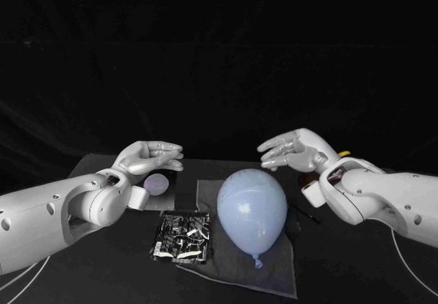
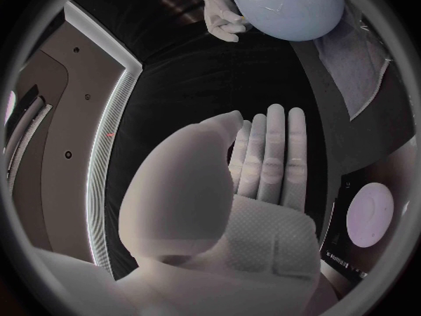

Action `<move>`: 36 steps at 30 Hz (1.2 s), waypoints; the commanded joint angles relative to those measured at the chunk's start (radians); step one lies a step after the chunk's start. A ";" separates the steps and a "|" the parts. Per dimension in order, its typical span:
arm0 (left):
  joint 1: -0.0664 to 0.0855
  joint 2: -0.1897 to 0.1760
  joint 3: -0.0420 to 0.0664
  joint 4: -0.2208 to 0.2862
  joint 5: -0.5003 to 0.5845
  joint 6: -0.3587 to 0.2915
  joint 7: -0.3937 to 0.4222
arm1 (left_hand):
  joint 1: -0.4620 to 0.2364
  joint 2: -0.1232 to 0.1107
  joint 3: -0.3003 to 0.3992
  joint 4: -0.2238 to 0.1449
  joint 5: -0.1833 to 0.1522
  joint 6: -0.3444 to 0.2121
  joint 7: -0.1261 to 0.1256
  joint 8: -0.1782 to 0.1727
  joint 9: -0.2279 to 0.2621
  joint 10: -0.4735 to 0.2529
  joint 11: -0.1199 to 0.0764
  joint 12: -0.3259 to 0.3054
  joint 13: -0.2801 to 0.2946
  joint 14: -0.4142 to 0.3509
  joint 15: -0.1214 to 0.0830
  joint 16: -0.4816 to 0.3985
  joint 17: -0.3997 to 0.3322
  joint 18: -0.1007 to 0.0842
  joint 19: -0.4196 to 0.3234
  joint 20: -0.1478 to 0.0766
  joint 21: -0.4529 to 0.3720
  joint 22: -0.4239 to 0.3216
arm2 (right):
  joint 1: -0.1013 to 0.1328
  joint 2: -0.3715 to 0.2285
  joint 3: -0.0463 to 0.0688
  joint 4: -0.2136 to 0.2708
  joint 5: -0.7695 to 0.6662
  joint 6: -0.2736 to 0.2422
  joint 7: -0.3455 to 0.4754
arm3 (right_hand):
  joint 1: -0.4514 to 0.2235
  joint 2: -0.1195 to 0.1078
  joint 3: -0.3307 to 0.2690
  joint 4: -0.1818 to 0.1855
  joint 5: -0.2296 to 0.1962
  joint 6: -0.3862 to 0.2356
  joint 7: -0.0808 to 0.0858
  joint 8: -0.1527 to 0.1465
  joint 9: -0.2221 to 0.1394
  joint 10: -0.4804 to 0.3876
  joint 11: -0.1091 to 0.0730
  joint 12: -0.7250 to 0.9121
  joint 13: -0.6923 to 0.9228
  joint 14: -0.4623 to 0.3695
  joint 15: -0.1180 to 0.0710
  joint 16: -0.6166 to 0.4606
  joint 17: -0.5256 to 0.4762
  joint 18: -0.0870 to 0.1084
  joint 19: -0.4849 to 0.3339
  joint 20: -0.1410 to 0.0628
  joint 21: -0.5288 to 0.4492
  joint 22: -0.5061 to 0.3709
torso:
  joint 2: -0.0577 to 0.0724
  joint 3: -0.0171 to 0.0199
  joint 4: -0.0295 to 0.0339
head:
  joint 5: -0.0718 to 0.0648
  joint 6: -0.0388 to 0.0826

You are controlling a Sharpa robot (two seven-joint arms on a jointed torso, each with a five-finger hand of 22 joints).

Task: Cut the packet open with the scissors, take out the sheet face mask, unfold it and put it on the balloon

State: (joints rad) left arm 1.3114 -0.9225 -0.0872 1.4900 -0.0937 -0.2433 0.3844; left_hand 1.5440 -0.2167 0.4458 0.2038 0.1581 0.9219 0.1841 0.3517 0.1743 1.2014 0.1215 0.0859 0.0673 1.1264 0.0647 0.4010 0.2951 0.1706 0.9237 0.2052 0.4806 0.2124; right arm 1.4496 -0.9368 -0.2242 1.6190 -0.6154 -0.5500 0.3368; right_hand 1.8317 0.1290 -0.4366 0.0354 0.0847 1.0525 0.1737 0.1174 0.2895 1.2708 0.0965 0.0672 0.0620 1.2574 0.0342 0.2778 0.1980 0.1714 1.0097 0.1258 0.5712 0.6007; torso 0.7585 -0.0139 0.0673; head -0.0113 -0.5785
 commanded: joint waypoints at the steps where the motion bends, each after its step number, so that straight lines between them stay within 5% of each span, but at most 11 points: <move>1: 0.000 -0.010 -0.002 0.021 -0.057 -0.018 0.025 | -0.016 -0.008 -0.006 0.002 -0.001 0.002 0.003 -0.010 -0.002 0.002 0.002 -0.010 -0.001 0.006 0.003 0.009 0.012 0.007 -0.008 -0.001 0.013 0.008 | -0.003 0.019 0.006 -0.031 -0.028 -0.058 0.061 | -0.007 0.139 -0.028 -0.003 -0.006 0.006 0.000 -0.003 -0.002 0.006 0.001 -0.005 0.000 0.019 -0.003 0.000 0.003 0.010 0.011 -0.001 0.010 0.007 | -0.001 -0.0006 0.0013 | 0.004 -0.032; 7: 0.000 -0.020 -0.006 0.033 -0.098 -0.023 0.019 | -0.054 -0.042 -0.029 0.025 -0.001 -0.007 0.006 -0.027 -0.006 -0.007 0.006 -0.021 0.000 0.003 0.006 0.035 0.045 0.007 -0.020 0.004 0.028 0.017 | -0.004 0.049 0.014 -0.091 -0.039 -0.043 0.049 | -0.068 0.116 -0.030 0.016 0.000 -0.007 0.006 -0.021 -0.011 -0.029 0.012 -0.008 -0.002 0.011 0.010 -0.023 0.007 0.005 -0.012 0.010 0.003 0.005 | -0.003 0.0010 -0.0006 | 0.011 -0.038; 14: -0.001 -0.021 -0.008 0.043 -0.120 -0.028 0.016 | -0.062 -0.051 -0.043 0.036 -0.001 -0.007 0.006 -0.033 -0.006 -0.009 0.006 -0.020 0.002 0.004 0.004 0.065 0.074 0.010 -0.015 0.004 0.046 0.027 | -0.005 0.069 0.017 -0.144 0.005 -0.018 0.034 | -0.139 0.076 -0.026 0.041 0.013 -0.039 0.025 -0.049 -0.023 -0.116 0.043 -0.006 -0.001 -0.111 0.061 -0.113 0.003 -0.001 -0.101 0.059 -0.109 -0.067 | -0.002 0.0015 -0.0003 | -0.003 -0.025; 24: -0.007 -0.018 -0.009 0.042 -0.124 -0.048 0.022 | -0.039 -0.045 -0.036 0.037 0.002 -0.001 0.005 -0.039 -0.004 -0.009 0.007 -0.020 0.002 -0.047 0.010 0.061 0.092 0.008 -0.044 0.010 0.045 0.028 | -0.017 0.046 0.017 -0.128 0.082 0.010 0.031 | -0.187 0.072 -0.023 0.012 -0.003 -0.084 0.041 -0.048 -0.037 -0.183 0.070 -0.006 0.000 -0.180 0.104 -0.194 -0.037 0.011 -0.221 0.131 -0.365 -0.260 | -0.001 0.0014 0.0003 | -0.017 -0.010; 29: -0.018 -0.017 -0.009 0.046 -0.152 -0.043 0.017 | -0.031 -0.045 -0.034 0.033 0.001 0.000 0.005 -0.040 -0.003 -0.009 0.006 -0.020 0.002 -0.042 0.008 0.067 0.098 0.010 -0.043 0.010 0.050 0.031 | -0.023 0.037 0.017 -0.117 0.083 0.013 0.034 | -0.189 0.073 -0.023 0.006 -0.003 -0.084 0.043 -0.047 -0.038 -0.186 0.071 -0.006 0.000 -0.181 0.106 -0.199 -0.041 0.012 -0.222 0.136 -0.383 -0.277 | 0.000 0.0011 0.0006 | -0.022 -0.002; 32: -0.029 -0.015 -0.009 0.050 -0.163 -0.039 0.016 | -0.031 -0.045 -0.034 0.033 0.001 0.000 0.005 -0.041 -0.003 -0.009 0.007 -0.020 0.002 -0.041 0.008 0.069 0.099 0.010 -0.042 0.010 0.051 0.032 | -0.027 0.029 0.017 -0.105 0.077 0.014 0.037 | -0.188 0.076 -0.021 0.002 -0.002 -0.082 0.044 -0.046 -0.038 -0.186 0.072 -0.006 0.000 -0.179 0.106 -0.199 -0.042 0.013 -0.220 0.137 -0.387 -0.282 | 0.002 0.0005 0.0002 | -0.031 0.014; 36: -0.037 -0.008 -0.009 0.050 -0.168 -0.036 0.018 | -0.031 -0.045 -0.034 0.034 0.001 0.000 0.007 -0.041 -0.004 -0.010 0.007 -0.020 0.002 -0.039 0.008 0.070 0.101 0.010 -0.041 0.010 0.053 0.033 | -0.035 0.016 0.017 -0.086 0.072 0.018 0.048 | -0.182 0.084 -0.019 -0.006 -0.002 -0.080 0.048 -0.045 -0.039 -0.186 0.073 -0.005 0.000 -0.173 0.105 -0.198 -0.044 0.014 -0.206 0.136 -0.391 -0.290 | 0.006 -0.0001 0.0003 | -0.054 0.066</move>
State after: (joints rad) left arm 1.2743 -0.9332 -0.0976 1.5365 -0.2369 -0.2846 0.3889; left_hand 1.5057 -0.2631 0.4098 0.2399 0.1581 0.9161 0.1891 0.3171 0.1693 1.1971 0.1255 0.0696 0.0684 1.0859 0.0754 0.4673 0.3953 0.1687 0.8862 0.2178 0.5294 0.2443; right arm 1.4158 -0.9194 -0.2078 1.5282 -0.5439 -0.5545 0.3650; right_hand 1.6485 0.2040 -0.4381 0.0342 0.0847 0.9751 0.2174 0.0691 0.2510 1.0897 0.1665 0.0608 0.0619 1.0787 0.1376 0.0852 0.1554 0.1781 0.7977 0.2638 0.1857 0.3105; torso 0.7615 -0.0134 0.0673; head -0.0540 -0.5375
